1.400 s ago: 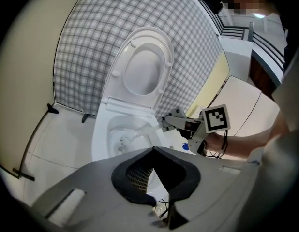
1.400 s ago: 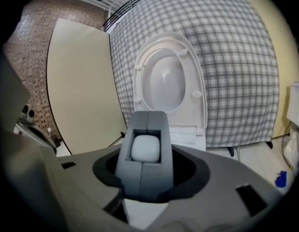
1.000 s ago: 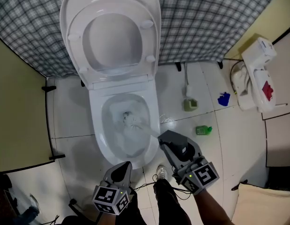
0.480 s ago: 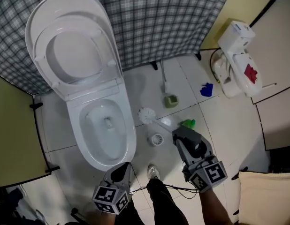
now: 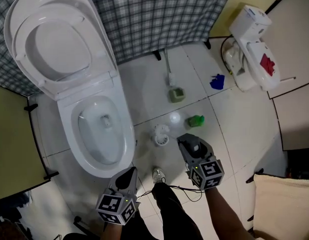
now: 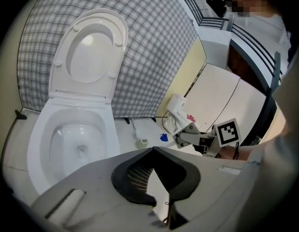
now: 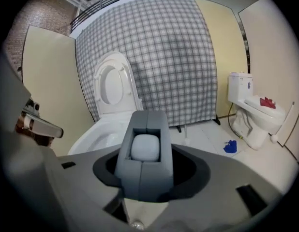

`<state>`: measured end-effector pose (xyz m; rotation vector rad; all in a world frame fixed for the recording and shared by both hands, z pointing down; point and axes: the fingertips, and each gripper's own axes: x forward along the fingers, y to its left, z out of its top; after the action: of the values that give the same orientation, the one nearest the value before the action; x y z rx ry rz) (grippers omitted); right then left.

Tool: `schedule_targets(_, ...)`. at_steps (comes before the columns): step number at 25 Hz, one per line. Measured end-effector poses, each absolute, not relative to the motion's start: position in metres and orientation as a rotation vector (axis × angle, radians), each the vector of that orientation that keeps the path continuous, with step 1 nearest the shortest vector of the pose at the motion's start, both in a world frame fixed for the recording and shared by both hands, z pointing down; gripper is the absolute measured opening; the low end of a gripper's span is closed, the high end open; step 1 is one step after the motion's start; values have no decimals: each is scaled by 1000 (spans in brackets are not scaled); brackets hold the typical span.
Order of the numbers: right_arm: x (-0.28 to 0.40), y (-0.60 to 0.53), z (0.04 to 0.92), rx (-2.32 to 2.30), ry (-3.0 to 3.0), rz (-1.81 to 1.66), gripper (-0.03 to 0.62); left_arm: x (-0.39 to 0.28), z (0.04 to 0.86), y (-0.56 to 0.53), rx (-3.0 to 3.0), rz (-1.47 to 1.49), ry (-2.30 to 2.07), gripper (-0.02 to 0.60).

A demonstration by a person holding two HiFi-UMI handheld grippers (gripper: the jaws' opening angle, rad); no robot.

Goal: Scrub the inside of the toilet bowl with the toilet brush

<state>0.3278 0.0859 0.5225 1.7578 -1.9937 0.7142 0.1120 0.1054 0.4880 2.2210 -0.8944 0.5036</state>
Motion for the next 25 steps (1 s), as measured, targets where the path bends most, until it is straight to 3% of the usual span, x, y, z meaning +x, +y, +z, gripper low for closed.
schedule_targets(9, 323, 90, 644, 1587, -1853, 807, 226, 103, 513, 100, 2186, 498, -954, -9)
schedule_targets(25, 309, 90, 757, 1470, -1694, 864, 227, 87, 539, 115, 2169, 474, -986, -8)
